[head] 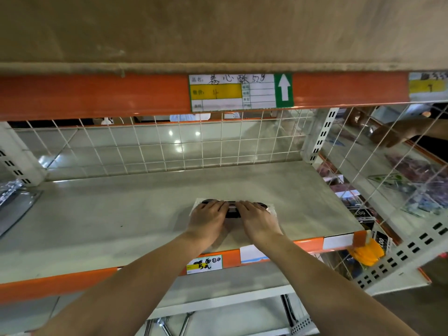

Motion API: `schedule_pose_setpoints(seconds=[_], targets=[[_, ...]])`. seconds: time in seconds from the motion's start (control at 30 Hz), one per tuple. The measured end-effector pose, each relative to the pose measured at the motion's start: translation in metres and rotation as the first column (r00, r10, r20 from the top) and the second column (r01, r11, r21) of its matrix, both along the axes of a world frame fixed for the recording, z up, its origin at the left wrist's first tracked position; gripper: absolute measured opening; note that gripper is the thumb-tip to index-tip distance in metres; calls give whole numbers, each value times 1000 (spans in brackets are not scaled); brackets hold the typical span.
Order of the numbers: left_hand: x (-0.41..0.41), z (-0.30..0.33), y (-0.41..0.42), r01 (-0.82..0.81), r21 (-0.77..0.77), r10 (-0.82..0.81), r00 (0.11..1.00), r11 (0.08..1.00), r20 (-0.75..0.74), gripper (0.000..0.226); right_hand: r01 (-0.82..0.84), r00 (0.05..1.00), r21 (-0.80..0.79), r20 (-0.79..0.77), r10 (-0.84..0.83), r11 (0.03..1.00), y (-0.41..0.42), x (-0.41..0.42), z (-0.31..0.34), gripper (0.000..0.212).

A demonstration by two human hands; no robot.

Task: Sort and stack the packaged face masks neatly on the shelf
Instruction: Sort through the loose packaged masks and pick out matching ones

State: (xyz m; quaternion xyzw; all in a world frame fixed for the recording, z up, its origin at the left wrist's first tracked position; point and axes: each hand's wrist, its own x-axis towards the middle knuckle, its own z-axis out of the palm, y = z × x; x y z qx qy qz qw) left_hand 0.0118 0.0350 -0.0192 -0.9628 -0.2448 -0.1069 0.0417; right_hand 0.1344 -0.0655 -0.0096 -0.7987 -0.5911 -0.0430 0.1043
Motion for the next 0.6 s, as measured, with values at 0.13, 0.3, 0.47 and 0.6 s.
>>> schedule_pose_setpoints(seconds=[0.13, 0.3, 0.47, 0.6], targets=[[-3, 7, 2, -95, -13, 93, 990, 995, -101, 56, -28, 999, 35, 45, 27, 999, 5, -4, 2, 48], [-27, 13, 5, -142, 72, 143, 990, 987, -9, 54, -80, 997, -60, 0, 80, 995, 13, -16, 6, 47], [-66, 9, 12, -180, 105, 170, 981, 978, 95, 60, -176, 984, -62, -27, 175, 982, 29, -46, 13, 53], [-99, 22, 9, -405, 71, 403, 914, 912, 41, 58, -280, 960, -51, -18, 279, 959, 47, -82, 13, 55]])
